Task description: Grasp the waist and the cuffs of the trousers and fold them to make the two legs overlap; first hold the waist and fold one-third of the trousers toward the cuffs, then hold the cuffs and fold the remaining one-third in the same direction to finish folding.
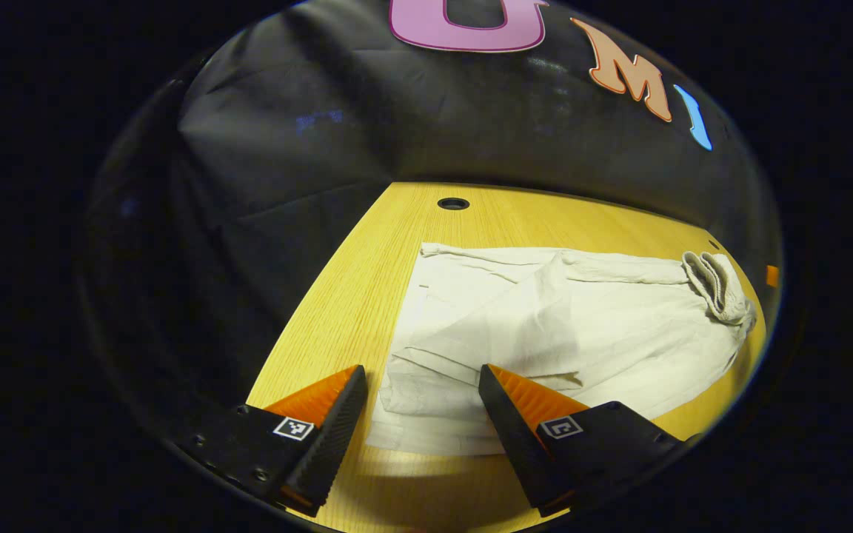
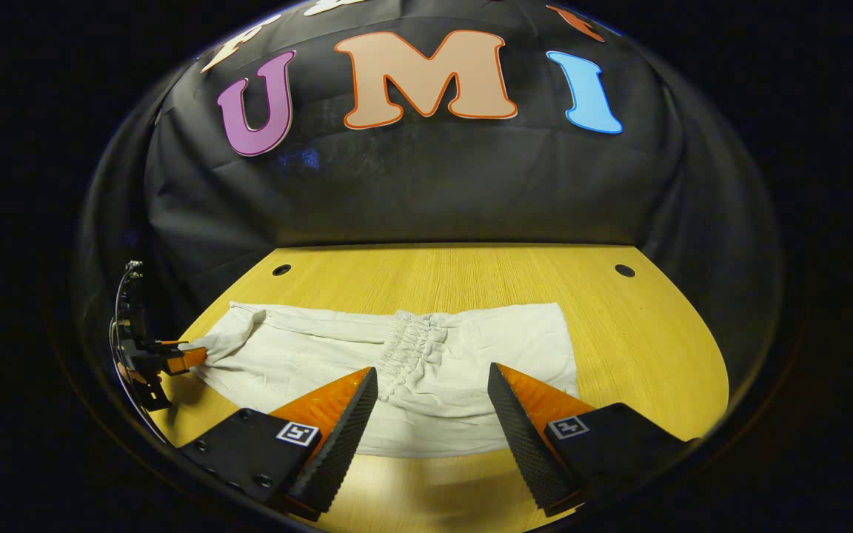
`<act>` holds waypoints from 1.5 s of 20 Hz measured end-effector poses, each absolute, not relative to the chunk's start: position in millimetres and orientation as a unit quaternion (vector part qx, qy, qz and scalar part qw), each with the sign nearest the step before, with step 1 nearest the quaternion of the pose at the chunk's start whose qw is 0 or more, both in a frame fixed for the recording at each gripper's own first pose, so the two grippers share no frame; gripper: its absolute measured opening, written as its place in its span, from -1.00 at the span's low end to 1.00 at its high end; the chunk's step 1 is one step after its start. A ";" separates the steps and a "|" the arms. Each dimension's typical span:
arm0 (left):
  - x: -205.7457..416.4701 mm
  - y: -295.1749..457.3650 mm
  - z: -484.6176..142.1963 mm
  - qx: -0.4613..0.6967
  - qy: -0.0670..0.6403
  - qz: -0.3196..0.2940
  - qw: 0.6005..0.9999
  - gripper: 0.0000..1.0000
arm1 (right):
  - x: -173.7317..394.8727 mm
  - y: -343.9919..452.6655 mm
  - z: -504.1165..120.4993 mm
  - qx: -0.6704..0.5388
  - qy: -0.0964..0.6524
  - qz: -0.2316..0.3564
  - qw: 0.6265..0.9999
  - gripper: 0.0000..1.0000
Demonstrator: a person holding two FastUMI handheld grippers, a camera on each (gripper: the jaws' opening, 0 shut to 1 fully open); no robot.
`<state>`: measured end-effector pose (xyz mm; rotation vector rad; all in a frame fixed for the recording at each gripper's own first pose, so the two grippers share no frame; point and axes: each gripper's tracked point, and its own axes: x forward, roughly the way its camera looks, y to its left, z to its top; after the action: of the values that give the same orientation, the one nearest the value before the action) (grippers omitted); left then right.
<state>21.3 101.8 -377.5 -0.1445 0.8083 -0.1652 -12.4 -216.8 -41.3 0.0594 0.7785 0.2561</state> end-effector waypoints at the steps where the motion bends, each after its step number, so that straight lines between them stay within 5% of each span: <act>1: 21.4 101.3 -378.2 -0.071 0.392 -0.080 0.914 0.89 | -12.5 -217.7 -42.3 0.027 0.380 0.126 0.916 0.92; 4: 20.9 99.6 -375.4 -0.078 0.393 -0.089 0.912 0.72 | -11.6 -218.3 -43.8 0.030 0.385 0.131 0.913 0.93; 7: 21.6 74.8 -373.4 -0.089 0.393 -0.119 0.907 -0.14 | -7.7 -220.6 -43.0 0.031 0.384 0.132 0.913 0.93; 9: 22.6 72.7 -372.4 -0.097 0.391 -0.123 0.907 -0.55 | -7.2 -223.2 -42.7 0.031 0.383 0.131 0.914 0.93; 13: 22.7 71.7 -371.6 -0.098 0.397 -0.111 0.906 -0.94 | -5.4 -224.4 -38.1 0.039 0.382 0.131 0.914 0.93; 30: 59.6 -16.1 -228.6 -0.099 0.299 -0.130 0.940 -1.00 | 1.2 -302.8 -16.6 0.046 0.353 0.147 0.923 0.92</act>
<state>59.6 -16.1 -228.6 -0.2019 0.6106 -0.2649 1.2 -302.8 -16.6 0.0941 0.7237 0.3020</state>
